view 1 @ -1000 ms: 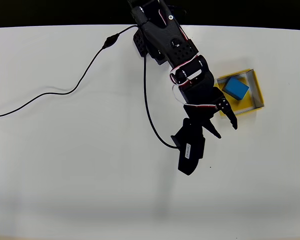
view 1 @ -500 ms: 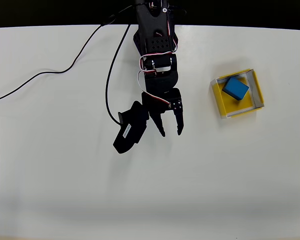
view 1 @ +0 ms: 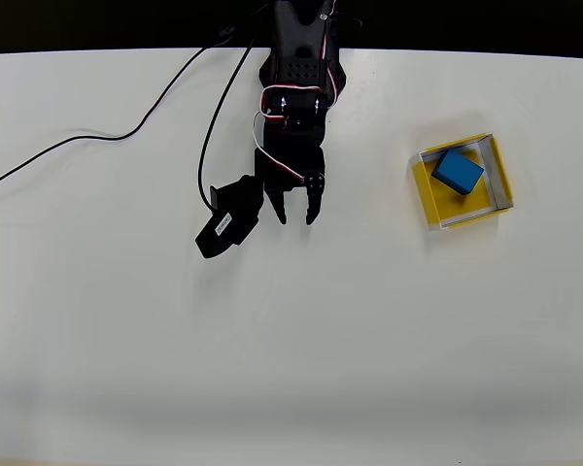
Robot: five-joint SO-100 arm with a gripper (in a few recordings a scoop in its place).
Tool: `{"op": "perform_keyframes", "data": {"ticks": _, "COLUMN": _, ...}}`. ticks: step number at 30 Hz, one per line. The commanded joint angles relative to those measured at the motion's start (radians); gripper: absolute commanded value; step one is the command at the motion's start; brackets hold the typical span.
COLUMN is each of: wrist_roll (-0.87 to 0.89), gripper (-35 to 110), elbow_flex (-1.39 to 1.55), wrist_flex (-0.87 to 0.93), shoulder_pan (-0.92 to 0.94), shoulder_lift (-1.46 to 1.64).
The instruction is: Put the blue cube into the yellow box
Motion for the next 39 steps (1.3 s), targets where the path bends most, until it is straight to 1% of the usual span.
{"op": "perform_keyframes", "data": {"ticks": 1, "wrist_roll": -0.018, "gripper": 15, "elbow_flex": 0.028, "wrist_flex": 0.21, "shoulder_pan": 0.029, "shoulder_lift": 0.075}}
{"op": "perform_keyframes", "data": {"ticks": 4, "wrist_roll": -0.006, "gripper": 12, "elbow_flex": 0.028, "wrist_flex": 0.345, "shoulder_pan": 0.029, "shoulder_lift": 0.089}}
{"op": "perform_keyframes", "data": {"ticks": 6, "wrist_roll": 0.038, "gripper": 12, "elbow_flex": 0.028, "wrist_flex": 0.387, "shoulder_pan": 0.023, "shoulder_lift": 0.094}}
{"op": "perform_keyframes", "data": {"ticks": 12, "wrist_roll": 0.114, "gripper": 13, "elbow_flex": 0.028, "wrist_flex": 0.38, "shoulder_pan": 0.028, "shoulder_lift": 0.098}}
{"op": "perform_keyframes", "data": {"ticks": 39, "wrist_roll": 0.13, "gripper": 11, "elbow_flex": 0.028, "wrist_flex": 0.377, "shoulder_pan": 0.054, "shoulder_lift": 0.097}}
